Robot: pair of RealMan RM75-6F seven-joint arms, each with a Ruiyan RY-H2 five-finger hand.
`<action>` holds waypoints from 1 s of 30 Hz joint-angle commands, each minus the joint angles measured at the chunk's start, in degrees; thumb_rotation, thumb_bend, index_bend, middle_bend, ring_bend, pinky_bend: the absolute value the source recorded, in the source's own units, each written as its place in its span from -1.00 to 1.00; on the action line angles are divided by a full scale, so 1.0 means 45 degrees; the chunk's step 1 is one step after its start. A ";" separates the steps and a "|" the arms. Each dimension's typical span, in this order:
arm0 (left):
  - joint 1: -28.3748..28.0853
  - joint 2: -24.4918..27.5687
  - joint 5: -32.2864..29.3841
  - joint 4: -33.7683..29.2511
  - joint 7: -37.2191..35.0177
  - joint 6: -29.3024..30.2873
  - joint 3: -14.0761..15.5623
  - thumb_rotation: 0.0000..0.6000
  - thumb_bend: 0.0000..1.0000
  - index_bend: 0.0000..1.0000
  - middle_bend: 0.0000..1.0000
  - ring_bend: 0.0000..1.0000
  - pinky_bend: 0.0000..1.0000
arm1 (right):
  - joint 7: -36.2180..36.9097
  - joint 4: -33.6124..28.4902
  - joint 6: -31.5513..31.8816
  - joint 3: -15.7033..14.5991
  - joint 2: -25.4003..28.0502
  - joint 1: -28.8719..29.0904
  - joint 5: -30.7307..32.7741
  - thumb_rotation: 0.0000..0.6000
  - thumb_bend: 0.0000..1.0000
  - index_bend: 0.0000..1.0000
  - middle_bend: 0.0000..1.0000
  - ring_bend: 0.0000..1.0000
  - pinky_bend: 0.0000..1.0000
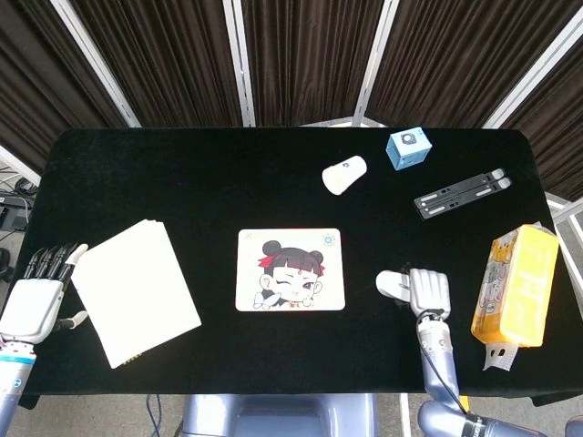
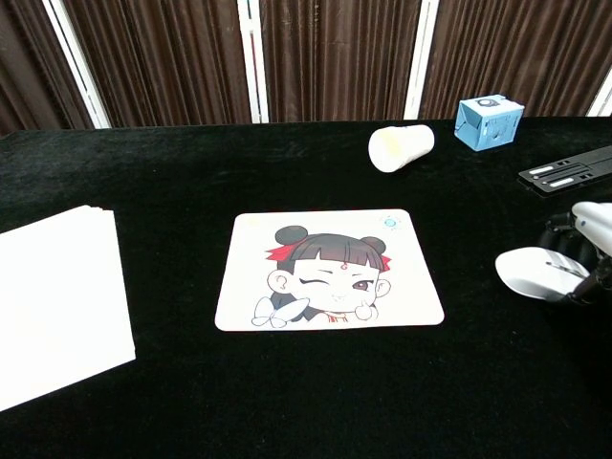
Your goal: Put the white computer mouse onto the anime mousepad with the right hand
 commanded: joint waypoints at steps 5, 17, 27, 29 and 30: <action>-0.0011 0.0020 -0.0012 -0.0010 -0.0039 -0.0056 0.0016 1.00 -0.77 -1.00 -1.00 -1.00 -1.00 | 0.0703 -0.0162 0.0000 -0.0016 0.0038 0.0343 -0.1252 1.00 -0.46 0.24 0.19 -0.14 0.27; -0.0038 0.0108 -0.0005 -0.0041 -0.0290 -0.0157 0.0030 1.00 -0.77 -1.00 -1.00 -1.00 -1.00 | 0.0300 0.0615 -0.2182 0.0259 0.1126 0.2535 -0.3424 1.00 -0.46 0.26 0.20 -0.13 0.27; -0.0061 0.0203 -0.0141 -0.0144 -0.0424 -0.0328 0.0045 1.00 -0.77 -1.00 -1.00 -1.00 -1.00 | 0.1323 0.2763 -0.4477 -0.0007 0.1289 0.4565 -0.5398 1.00 -0.46 0.27 0.20 -0.13 0.27; -0.0069 0.0233 -0.0217 -0.0172 -0.0475 -0.0391 0.0037 1.00 -0.77 -1.00 -1.00 -1.00 -1.00 | 0.1841 0.3330 -0.4767 -0.0259 0.1251 0.4971 -0.6192 1.00 -0.47 0.27 0.20 -0.13 0.27; -0.0076 0.0249 -0.0262 -0.0186 -0.0496 -0.0432 0.0034 1.00 -0.77 -1.00 -1.00 -1.00 -1.00 | 0.2122 0.3605 -0.4864 -0.0373 0.1223 0.5157 -0.6556 1.00 -0.48 0.27 0.20 -0.13 0.27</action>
